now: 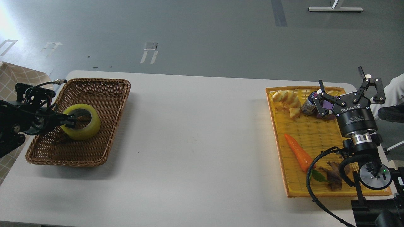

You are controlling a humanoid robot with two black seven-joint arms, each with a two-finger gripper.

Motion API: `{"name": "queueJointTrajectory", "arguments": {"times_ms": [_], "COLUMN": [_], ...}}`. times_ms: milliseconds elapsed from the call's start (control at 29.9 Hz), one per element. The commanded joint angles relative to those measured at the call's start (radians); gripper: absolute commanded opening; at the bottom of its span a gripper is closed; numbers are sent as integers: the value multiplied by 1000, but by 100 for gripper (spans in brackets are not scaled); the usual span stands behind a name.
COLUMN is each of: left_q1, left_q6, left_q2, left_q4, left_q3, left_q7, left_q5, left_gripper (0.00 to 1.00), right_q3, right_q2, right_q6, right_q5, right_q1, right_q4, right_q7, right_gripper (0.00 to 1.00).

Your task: Place and transfer tape with both arms

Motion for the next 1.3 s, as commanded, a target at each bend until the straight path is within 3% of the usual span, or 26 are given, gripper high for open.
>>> {"name": "queueJointTrajectory", "arguments": {"times_ms": [0, 100, 167, 468, 769, 936, 1036, 1270], "left_q1": [-1, -1, -1, -1, -43, -214, -372, -515], "left_q6": [-2, -3, 0, -2, -2, -17, -61, -144], "left_q2": [-11, -14, -21, -22, -14, -5, 5, 24], "left_q4": [10, 11, 13, 17, 17, 16, 17, 8], "left_q3": [0, -2, 0, -2, -12, -20, -19, -87], "left_q7": [-1, -1, 1, -1, -1, -24, -34, -51], "left_q5": [0, -2, -2, -2, -64, -271, -519, -1026], "left_gripper": [0, 2, 26, 67, 78, 82, 96, 98], "right_q3": [1, 2, 2, 5, 4, 5, 4, 5], "right_q2": [0, 0, 0, 0, 0, 0, 0, 0], "right_q6": [0, 0, 0, 0, 0, 0, 0, 0], "right_q5": [0, 0, 0, 0, 0, 0, 0, 0], "right_q1": [0, 0, 0, 0, 2, 2, 2, 18], "right_q4": [0, 0, 0, -6, -6, -6, -6, 0], "right_q7": [0, 0, 0, 2, 2, 2, 0, 0], "right_gripper": [100, 100, 100, 100, 100, 100, 100, 100]}}
